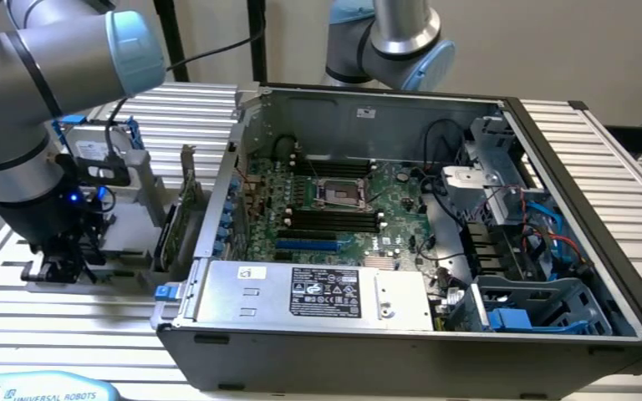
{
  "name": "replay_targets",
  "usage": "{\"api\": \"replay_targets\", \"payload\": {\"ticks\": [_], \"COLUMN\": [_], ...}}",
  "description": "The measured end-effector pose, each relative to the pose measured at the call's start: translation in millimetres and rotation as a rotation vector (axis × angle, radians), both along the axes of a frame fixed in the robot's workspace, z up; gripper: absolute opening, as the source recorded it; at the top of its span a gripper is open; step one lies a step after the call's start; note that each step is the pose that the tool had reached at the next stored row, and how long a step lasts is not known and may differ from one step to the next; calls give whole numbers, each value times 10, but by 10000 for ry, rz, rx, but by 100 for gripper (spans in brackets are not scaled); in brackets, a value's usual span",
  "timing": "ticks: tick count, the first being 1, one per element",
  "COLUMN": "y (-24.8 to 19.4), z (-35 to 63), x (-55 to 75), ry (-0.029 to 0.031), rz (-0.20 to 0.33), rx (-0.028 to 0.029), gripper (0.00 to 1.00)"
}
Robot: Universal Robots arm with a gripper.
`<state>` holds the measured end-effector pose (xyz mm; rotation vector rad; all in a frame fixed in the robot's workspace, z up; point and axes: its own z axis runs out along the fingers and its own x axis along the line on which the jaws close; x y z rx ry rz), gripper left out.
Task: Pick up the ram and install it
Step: 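Pick up the ram and move it above insertion slot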
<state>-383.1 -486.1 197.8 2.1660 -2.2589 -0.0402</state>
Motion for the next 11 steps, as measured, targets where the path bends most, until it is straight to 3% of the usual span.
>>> {"api": "replay_targets", "payload": {"ticks": [11], "y": [13], "z": [-31], "x": [-8], "ry": [15], "rz": [298], "rx": [-2], "gripper": [36]}}
